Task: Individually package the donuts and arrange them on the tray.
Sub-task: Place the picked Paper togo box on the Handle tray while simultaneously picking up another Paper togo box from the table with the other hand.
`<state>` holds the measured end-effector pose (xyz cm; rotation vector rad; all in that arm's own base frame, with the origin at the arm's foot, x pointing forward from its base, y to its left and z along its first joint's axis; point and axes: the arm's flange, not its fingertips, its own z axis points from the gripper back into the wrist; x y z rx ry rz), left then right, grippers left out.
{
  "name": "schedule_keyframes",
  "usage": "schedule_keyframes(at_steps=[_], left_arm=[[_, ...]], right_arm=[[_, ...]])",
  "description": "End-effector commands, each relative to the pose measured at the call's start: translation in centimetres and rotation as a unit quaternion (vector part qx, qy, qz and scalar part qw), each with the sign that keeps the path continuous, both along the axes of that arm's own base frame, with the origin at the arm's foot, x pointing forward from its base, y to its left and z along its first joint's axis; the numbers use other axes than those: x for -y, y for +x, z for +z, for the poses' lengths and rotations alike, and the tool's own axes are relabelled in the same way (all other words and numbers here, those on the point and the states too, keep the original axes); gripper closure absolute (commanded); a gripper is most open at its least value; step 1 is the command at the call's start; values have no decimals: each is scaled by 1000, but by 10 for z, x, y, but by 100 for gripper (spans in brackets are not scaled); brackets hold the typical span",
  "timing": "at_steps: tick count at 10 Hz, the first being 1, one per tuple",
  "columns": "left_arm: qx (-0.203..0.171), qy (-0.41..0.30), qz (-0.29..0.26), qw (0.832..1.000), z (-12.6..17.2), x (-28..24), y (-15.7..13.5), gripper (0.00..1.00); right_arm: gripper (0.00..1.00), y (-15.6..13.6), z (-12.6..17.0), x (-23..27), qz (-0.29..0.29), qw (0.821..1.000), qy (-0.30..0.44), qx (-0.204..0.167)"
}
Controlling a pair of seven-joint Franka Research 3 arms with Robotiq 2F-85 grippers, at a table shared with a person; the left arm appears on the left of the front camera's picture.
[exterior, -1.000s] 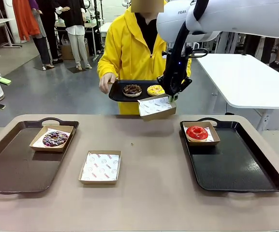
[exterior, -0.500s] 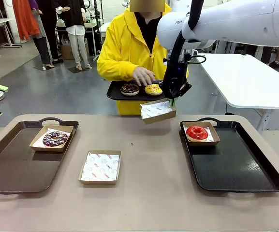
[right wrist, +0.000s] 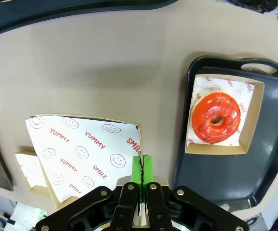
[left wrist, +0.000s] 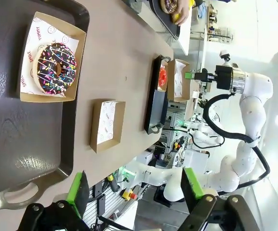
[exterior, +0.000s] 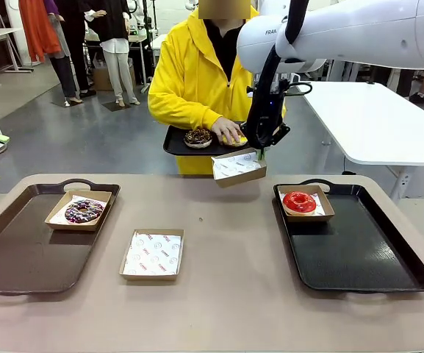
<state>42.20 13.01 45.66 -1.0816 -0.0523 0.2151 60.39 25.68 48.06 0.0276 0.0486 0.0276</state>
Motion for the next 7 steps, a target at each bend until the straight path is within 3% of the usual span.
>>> schedule_keyframes(at_steps=[1,7], left_arm=[[3,-4,1,1000,2,1,2,0],[3,-4,1,1000,2,1,2,0]], right_arm=[[100,-1,1,2,-1,1000,1,1],[100,-1,1,2,-1,1000,1,1]])
